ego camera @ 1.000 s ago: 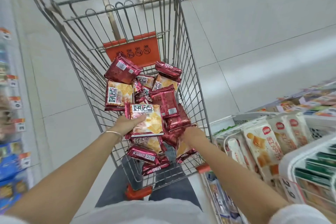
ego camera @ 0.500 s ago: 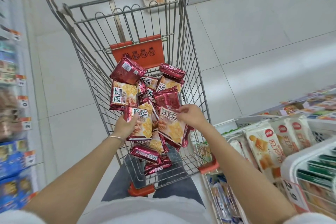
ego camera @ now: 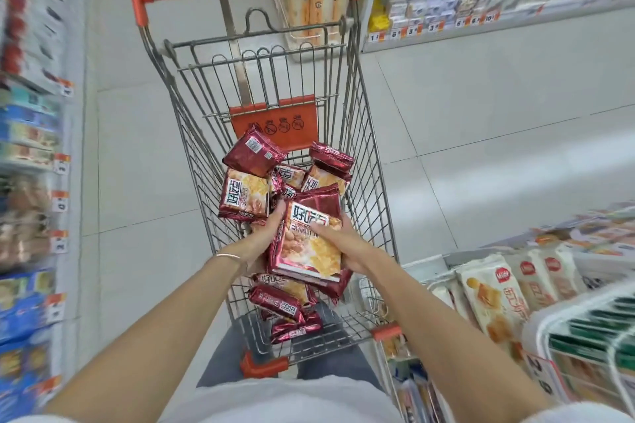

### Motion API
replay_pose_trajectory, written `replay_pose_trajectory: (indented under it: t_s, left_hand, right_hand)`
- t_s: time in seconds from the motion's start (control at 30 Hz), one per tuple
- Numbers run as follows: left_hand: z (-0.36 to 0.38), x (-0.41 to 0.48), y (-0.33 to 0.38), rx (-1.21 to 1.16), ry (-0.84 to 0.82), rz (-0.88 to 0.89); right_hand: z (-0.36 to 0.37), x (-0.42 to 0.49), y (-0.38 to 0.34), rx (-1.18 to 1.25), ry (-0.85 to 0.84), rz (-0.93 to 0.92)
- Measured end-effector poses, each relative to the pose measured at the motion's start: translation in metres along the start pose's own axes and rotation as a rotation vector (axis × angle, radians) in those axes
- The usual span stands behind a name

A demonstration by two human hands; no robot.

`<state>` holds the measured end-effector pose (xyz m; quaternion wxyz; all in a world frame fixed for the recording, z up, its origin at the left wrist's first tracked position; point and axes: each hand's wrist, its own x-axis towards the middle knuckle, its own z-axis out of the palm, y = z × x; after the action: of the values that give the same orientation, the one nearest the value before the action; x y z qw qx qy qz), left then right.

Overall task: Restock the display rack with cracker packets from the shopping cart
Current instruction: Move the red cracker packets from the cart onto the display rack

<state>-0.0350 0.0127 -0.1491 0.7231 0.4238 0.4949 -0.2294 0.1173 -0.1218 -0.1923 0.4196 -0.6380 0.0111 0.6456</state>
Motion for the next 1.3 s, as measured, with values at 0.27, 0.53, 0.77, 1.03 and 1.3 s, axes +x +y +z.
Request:
replay_pose_trajectory:
  t_s: [0.27,0.53,0.77,1.03,1.3]
  left_hand:
    - [0.011,-0.043,0.015,0.171,-0.011,0.189]
    - [0.042,-0.083,0.034,0.346,0.011,0.477]
    - [0.170,-0.221,0.072,0.580,-0.219,0.753]
    - [0.354,-0.354,0.074,0.823,-0.449,1.029]
    - [0.522,-0.436,0.050,0.910,-0.680,1.271]
  right_hand:
    - [-0.004,-0.056,-0.009,0.093,-0.005,-0.091]
    - [0.020,-0.191,-0.031,0.134,0.179,-0.342]
    - [-0.010,-0.373,-0.003,0.245,0.526,-0.570]
    - [-0.035,-0.590,0.055,0.262,0.979,-0.833]
    - [-0.075,-0.741,0.123,0.336,1.237,-1.025]
